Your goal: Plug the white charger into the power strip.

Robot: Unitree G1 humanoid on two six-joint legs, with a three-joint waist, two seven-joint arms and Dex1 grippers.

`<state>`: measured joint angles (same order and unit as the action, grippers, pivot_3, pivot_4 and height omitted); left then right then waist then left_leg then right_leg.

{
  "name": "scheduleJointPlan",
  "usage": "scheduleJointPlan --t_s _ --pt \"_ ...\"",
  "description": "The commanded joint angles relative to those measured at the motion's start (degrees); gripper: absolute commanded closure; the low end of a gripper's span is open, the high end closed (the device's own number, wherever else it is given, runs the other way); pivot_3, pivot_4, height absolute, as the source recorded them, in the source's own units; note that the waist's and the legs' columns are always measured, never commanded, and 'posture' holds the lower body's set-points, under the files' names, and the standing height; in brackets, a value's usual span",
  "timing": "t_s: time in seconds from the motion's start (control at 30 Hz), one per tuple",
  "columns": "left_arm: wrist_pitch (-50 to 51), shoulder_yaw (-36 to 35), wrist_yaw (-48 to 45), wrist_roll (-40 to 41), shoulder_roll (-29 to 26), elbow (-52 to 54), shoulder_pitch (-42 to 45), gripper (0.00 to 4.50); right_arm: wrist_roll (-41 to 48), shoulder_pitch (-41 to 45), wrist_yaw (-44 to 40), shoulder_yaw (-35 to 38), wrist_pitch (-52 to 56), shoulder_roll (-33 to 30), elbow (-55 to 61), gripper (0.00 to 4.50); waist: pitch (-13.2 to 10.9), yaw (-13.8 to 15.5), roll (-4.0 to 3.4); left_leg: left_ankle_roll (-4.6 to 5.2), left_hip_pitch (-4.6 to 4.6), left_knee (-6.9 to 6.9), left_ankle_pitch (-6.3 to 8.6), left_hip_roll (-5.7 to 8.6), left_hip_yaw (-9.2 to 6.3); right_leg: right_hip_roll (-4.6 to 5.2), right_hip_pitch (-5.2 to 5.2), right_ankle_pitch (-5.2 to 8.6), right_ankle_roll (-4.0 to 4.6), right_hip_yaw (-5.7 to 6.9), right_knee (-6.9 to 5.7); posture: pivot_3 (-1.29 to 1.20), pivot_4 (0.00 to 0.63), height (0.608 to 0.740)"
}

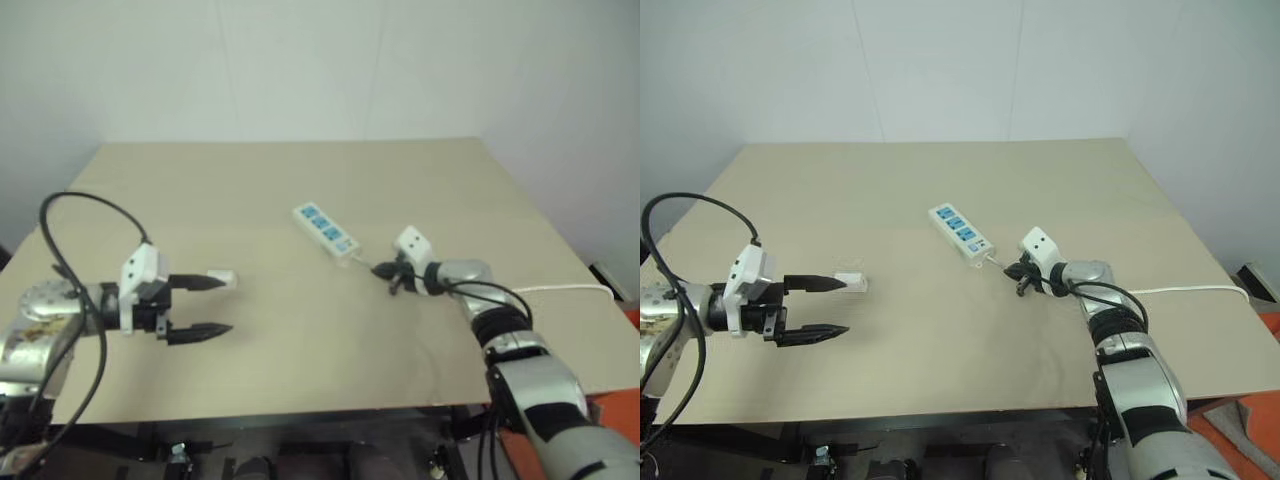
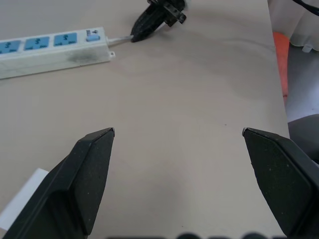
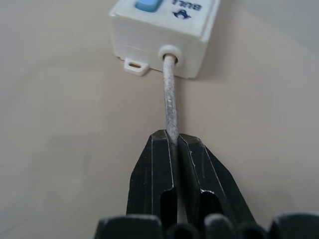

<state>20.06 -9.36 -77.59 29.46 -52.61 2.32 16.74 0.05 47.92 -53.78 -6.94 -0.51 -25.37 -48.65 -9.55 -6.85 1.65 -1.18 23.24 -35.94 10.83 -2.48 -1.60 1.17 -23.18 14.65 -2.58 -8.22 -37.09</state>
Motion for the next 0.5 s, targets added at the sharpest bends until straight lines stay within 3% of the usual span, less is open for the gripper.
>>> scheduleJointPlan --t_s 0.03,0.17,0.3,0.33,0.5 --pt "-0.71 0.38 -1.43 0.21 -0.49 -0.85 1.97 0.00 3.62 -8.46 -4.19 1.36 5.11 -4.10 19.92 4.48 0.00 0.30 -0.01 0.00 0.04 0.00 0.00 0.00 -0.03 0.00 -0.01 0.01 -0.01 0.04 0.00 0.00 0.150 0.740" --pt "-0.92 0.67 -1.89 -0.05 -0.68 -1.92 3.09 0.00 7.94 -23.76 -5.86 4.30 12.04 -10.54 43.41 4.48 -0.01 1.39 -0.01 0.00 0.15 0.00 0.01 0.03 -0.02 0.05 -0.09 0.05 -0.05 0.05 0.03 0.00 0.150 0.740" --pt "-1.58 1.35 -2.45 -0.42 -0.27 -2.86 3.20 0.00 8.08 -34.78 -3.24 6.34 13.64 -13.31 50.82 4.48 -0.01 1.41 -0.01 0.00 0.00 -0.09 0.01 0.02 0.00 0.04 0.01 0.29 -0.43 0.05 -0.03 0.00 0.150 0.740" --pt "-1.63 1.65 -2.52 -0.51 -0.07 -2.98 3.33 0.00 7.92 -36.47 -2.99 6.23 13.71 -13.67 51.71 3.80 -0.01 1.33 -0.01 0.00 -0.05 -0.11 0.01 0.01 0.04 0.03 0.03 0.32 -0.48 0.02 -0.02 0.00 0.150 0.740" --pt "-1.64 2.84 -2.59 -0.68 0.64 -3.48 4.72 0.00 7.31 -40.68 1.76 6.37 12.69 -11.97 56.12 2.19 0.01 1.35 0.02 -0.01 -0.46 -0.18 -0.01 -0.01 0.07 0.00 0.37 0.31 -0.47 -0.01 -0.05 0.00 0.150 0.740"
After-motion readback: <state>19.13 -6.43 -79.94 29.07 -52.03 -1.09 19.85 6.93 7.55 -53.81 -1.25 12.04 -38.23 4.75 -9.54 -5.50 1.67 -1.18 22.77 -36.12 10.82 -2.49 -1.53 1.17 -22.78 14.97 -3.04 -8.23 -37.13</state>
